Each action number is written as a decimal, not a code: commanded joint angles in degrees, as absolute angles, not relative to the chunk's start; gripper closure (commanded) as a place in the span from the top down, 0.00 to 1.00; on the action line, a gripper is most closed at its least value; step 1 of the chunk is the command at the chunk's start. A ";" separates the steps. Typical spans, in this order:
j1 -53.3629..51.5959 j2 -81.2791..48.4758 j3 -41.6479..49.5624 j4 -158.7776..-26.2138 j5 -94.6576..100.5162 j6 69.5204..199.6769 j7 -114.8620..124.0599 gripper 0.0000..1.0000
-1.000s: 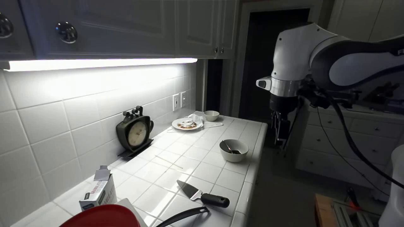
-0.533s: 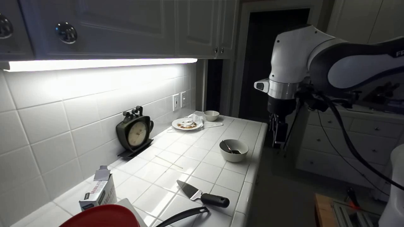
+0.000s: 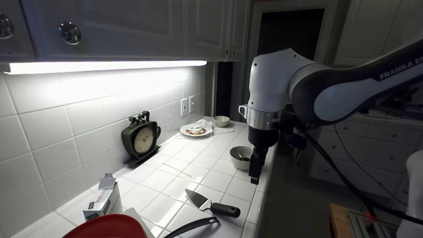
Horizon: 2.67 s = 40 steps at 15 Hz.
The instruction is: Move the spatula to the right
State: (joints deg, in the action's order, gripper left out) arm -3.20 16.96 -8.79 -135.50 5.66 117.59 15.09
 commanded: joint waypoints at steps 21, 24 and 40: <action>-4.74 -7.56 -6.77 -123.71 -4.36 121.26 17.76 1.00; -4.52 -8.57 -6.37 -123.77 -5.66 124.16 17.57 1.00; -7.15 -7.86 -4.55 -124.11 4.60 122.03 24.19 0.16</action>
